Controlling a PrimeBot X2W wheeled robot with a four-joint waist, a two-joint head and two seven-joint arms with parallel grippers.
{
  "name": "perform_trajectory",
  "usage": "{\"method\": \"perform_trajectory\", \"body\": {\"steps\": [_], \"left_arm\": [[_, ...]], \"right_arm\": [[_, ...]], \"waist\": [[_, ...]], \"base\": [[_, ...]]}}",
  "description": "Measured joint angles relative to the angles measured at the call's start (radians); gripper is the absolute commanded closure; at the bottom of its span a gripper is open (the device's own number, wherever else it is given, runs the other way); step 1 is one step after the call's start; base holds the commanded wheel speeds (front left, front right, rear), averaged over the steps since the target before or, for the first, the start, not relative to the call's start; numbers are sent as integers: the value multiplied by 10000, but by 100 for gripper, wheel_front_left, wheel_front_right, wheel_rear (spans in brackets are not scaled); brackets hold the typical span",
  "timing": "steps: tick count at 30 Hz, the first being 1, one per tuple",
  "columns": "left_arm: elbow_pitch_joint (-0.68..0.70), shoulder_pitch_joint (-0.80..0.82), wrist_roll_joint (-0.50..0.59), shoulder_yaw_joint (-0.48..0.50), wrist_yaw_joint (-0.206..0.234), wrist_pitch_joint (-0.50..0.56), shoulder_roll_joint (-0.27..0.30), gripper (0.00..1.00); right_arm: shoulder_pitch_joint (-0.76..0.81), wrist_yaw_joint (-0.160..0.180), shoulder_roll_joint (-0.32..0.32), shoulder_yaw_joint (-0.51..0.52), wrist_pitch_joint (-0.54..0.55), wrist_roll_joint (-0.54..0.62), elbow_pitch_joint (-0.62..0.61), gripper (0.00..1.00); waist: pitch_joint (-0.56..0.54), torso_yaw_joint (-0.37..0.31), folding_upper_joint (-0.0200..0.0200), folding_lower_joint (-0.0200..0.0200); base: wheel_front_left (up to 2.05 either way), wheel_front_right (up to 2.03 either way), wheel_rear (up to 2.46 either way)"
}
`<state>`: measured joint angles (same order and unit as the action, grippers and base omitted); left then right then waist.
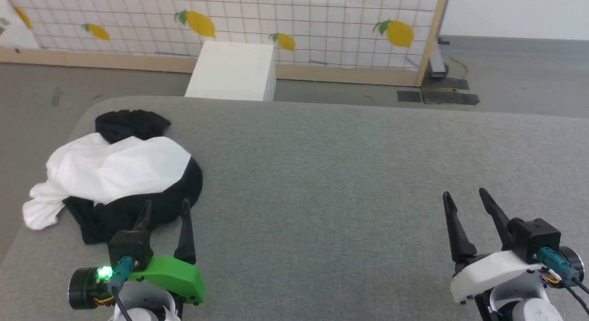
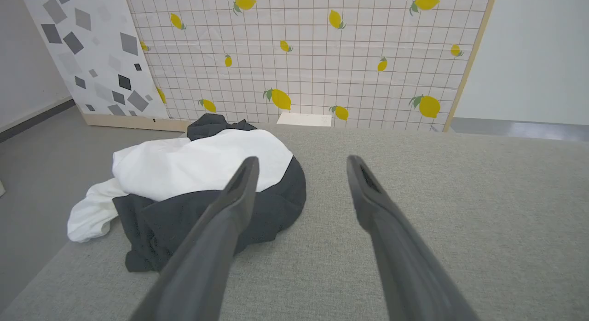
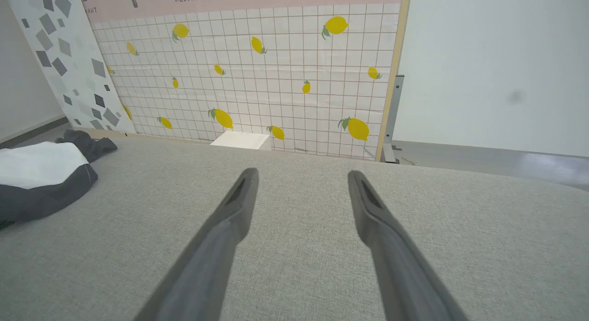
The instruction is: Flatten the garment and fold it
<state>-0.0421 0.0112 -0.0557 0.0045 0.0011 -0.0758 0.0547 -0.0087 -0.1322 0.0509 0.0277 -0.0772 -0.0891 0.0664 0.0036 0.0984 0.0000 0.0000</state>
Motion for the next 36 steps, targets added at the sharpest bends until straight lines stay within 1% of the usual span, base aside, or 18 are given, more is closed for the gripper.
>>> {"method": "perform_trajectory", "body": {"steps": [25, 36], "left_arm": [[-265, -124, -384, 113, 4, -525, 0, 0], [-428, -221, -514, 81, 15, -754, 0, 0]], "right_arm": [[119, 0, -2, -79, -512, -504, 458, 0], [123, 0, 0, -136, -731, -621, 673, 0]], "waist": [[-118, 1879, 0, 0], [-126, 2597, 0, 0]], "base": [[0, 0, 0], [0, 0, 0]]}}
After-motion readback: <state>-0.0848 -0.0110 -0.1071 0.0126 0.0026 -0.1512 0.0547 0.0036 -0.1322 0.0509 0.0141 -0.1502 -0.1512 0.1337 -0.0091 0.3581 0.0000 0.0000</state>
